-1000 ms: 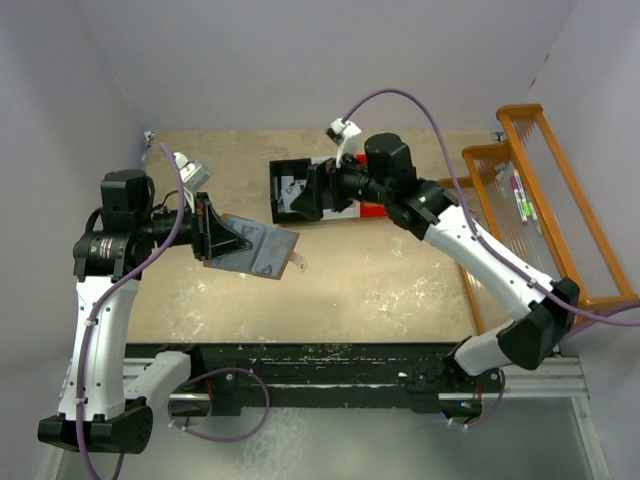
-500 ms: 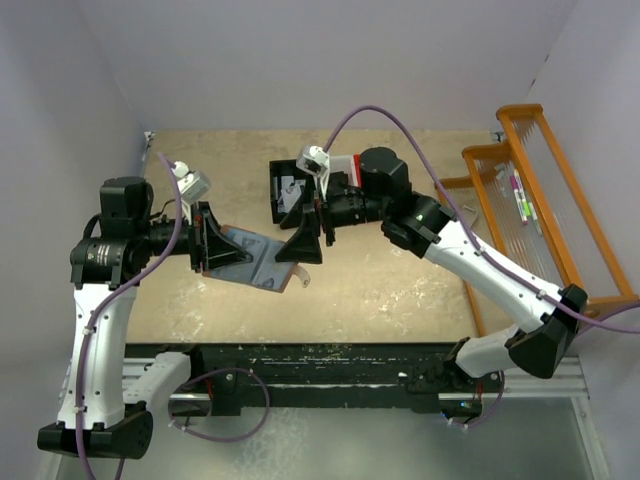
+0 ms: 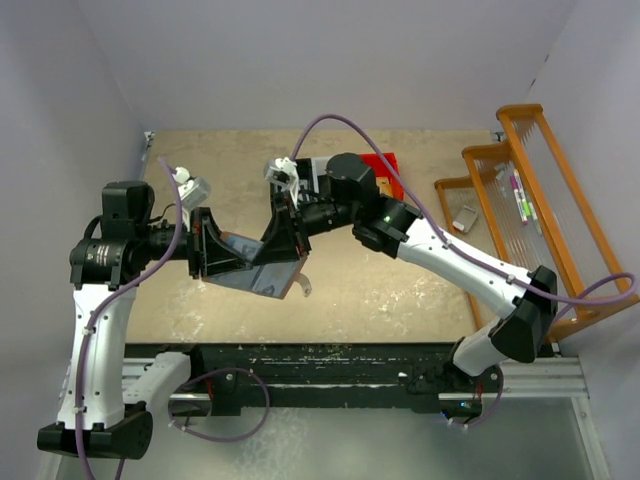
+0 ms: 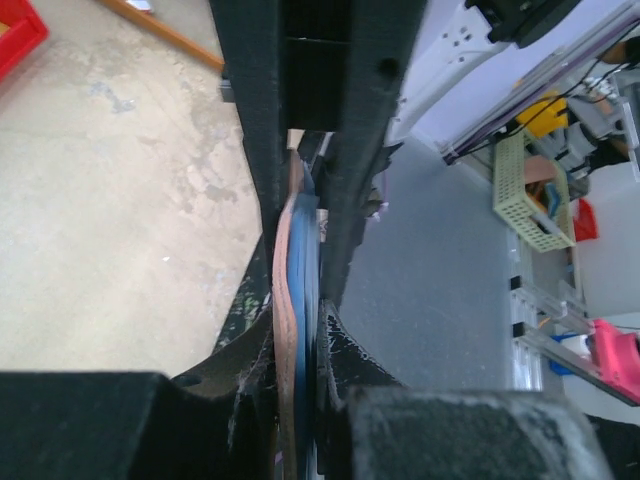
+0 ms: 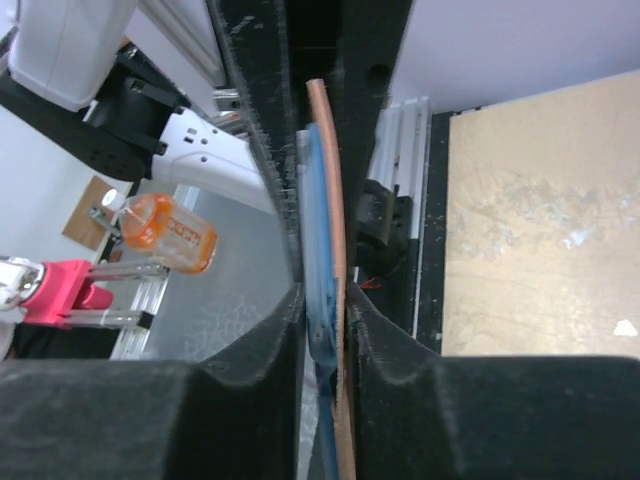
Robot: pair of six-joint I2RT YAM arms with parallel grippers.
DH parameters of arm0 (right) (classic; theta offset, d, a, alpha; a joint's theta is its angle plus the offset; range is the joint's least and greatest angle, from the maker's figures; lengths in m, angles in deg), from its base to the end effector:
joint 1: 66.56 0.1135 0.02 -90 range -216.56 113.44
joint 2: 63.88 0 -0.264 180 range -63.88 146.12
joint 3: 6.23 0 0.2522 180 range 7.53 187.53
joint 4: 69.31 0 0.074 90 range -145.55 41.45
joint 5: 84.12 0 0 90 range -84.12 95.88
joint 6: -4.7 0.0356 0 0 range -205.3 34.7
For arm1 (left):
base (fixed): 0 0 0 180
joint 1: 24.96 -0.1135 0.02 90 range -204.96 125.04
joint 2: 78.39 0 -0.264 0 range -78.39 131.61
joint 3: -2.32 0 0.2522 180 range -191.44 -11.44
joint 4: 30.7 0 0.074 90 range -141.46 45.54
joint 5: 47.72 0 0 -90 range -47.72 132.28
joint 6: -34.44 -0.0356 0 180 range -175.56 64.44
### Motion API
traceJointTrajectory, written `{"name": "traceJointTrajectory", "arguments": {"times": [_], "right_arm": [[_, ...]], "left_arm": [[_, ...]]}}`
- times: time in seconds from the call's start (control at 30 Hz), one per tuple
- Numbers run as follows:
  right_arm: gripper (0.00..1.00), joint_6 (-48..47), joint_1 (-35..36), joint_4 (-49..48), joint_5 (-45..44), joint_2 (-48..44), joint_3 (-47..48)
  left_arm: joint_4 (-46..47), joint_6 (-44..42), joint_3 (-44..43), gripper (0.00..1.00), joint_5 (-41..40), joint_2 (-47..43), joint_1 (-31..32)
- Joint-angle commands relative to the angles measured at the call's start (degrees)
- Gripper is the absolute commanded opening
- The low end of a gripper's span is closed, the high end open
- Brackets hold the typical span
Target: Take the credit cards out of the card holder
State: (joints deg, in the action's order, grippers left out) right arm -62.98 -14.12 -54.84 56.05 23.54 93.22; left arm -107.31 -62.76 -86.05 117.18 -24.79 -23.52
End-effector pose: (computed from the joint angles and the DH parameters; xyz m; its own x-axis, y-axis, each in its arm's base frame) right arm 0.1926 0.2953 0.4257 -0.3945 -0.1139 -0.9118 -0.8925 -0.1886 0.4097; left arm 0.1316 -0.0377 0.4143 -0.5706 0.0470 -0.8199 0.8035 0.2383 -0.5456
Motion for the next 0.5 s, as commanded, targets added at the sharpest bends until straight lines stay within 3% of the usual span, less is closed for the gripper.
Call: {"name": "traceJointTrajectory", "arguments": {"times": [0.0, 0.07, 0.23, 0.33, 0.47], "right_arm": [[0.12, 3.6, 0.2, -6.6, 2.1, -1.3, 2.7], [0.00, 4.8, 0.2, -7.6, 1.2, -1.5, 2.5], [0.00, 7.3, -0.2, -9.2, -4.1, -3.8, 0.1], [0.00, 9.7, -0.4, -12.8, -9.1, -6.2, -3.3], [0.00, 13.6, -0.4, -19.6, -16.5, -10.8, -10.1]], "left_arm": [[-3.2, -6.0, -1.0, 0.04, 3.2, -0.2, 0.0], [-3.6, -6.2, -1.0, 0.16, 2.7, -0.2, 0.0], [-3.6, -6.4, -1.2, 0.60, 2.2, -1.0, 0.0], [-1.5, -4.9, -1.2, 0.68, 1.5, -2.4, 0.0], [1.8, -1.5, -0.4, 0.67, 1.0, -4.4, 0.0]]}}
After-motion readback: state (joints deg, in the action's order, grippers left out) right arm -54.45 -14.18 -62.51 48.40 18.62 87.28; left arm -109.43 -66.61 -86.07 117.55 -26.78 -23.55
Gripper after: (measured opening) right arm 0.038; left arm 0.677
